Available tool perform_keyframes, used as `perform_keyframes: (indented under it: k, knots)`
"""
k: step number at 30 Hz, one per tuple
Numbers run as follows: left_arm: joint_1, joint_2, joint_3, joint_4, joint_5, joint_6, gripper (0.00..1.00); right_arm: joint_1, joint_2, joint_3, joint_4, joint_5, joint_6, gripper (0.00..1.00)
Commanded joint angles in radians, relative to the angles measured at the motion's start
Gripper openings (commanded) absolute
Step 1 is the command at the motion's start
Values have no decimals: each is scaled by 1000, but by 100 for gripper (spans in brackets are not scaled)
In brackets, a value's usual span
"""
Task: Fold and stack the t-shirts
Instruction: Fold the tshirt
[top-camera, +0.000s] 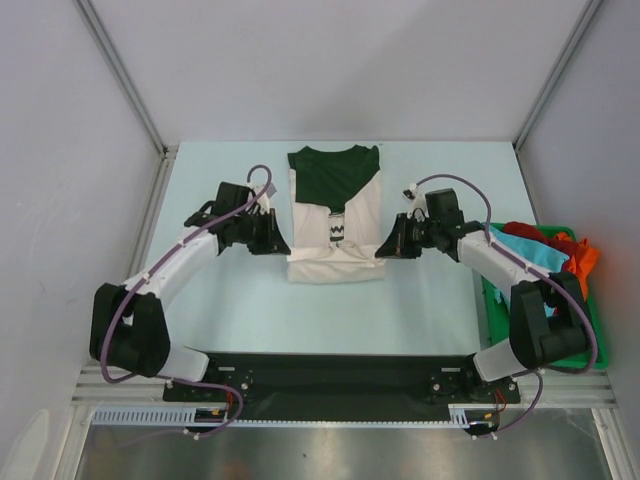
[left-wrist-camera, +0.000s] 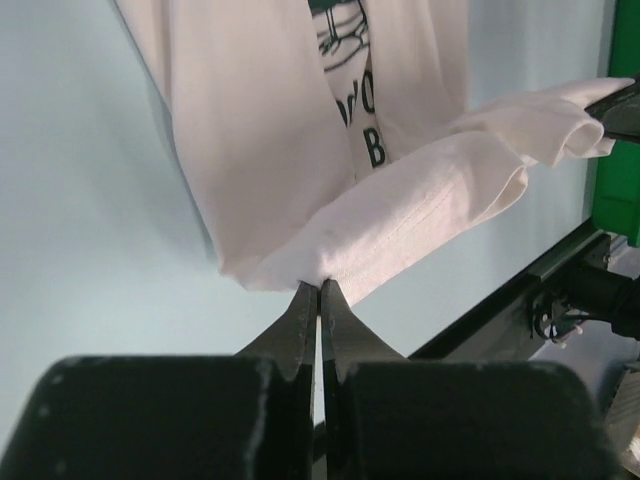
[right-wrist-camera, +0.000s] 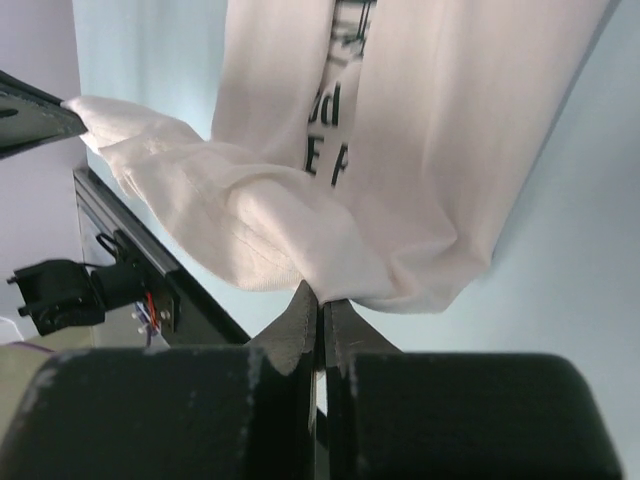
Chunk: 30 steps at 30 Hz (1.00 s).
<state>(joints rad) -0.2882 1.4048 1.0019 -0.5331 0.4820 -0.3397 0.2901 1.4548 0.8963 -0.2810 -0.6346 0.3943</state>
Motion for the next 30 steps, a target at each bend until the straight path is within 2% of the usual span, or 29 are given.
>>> perform_keyframes:
  k: [1, 7, 10, 11, 13, 14, 15, 16, 17, 18, 23, 27, 30]
  knots:
    - [17, 57, 86, 42, -39, 56, 0, -43, 62, 114, 62, -11, -35, 0]
    - [17, 183, 178, 82, -86, 83, 0, -72, 228, 248, 88, -19, -46, 0]
    - [24, 284, 265, 97, -140, 99, 0, -75, 324, 332, 121, -14, -40, 0]
    - [24, 311, 335, 93, -154, 106, 0, -75, 350, 376, 132, -11, -40, 0]
    - [24, 380, 406, 62, -230, 107, 0, -77, 404, 412, 132, 1, -44, 14]
    - [24, 393, 456, 55, -250, 104, 0, -78, 412, 427, 120, 33, -48, 36]
    - [24, 402, 474, 41, -270, 105, 18, -81, 415, 441, 115, 44, -60, 44]
    - [24, 405, 481, 35, -287, 107, 28, -92, 401, 441, 111, 50, -66, 50]
    - [24, 395, 478, 28, -289, 107, 32, -98, 388, 435, 100, 50, -68, 60]
    - [23, 381, 463, 22, -286, 97, 39, -107, 365, 402, 91, 50, -71, 63]
    - [24, 272, 244, 4, -194, 58, 48, -154, 219, 227, 13, 0, -95, 65]
    - [26, 195, 94, 19, -67, 33, 56, -155, 173, 80, 31, -40, -81, 64]
    - [32, 178, 12, 50, 33, 5, 58, -147, 171, 18, 54, -53, -63, 62]
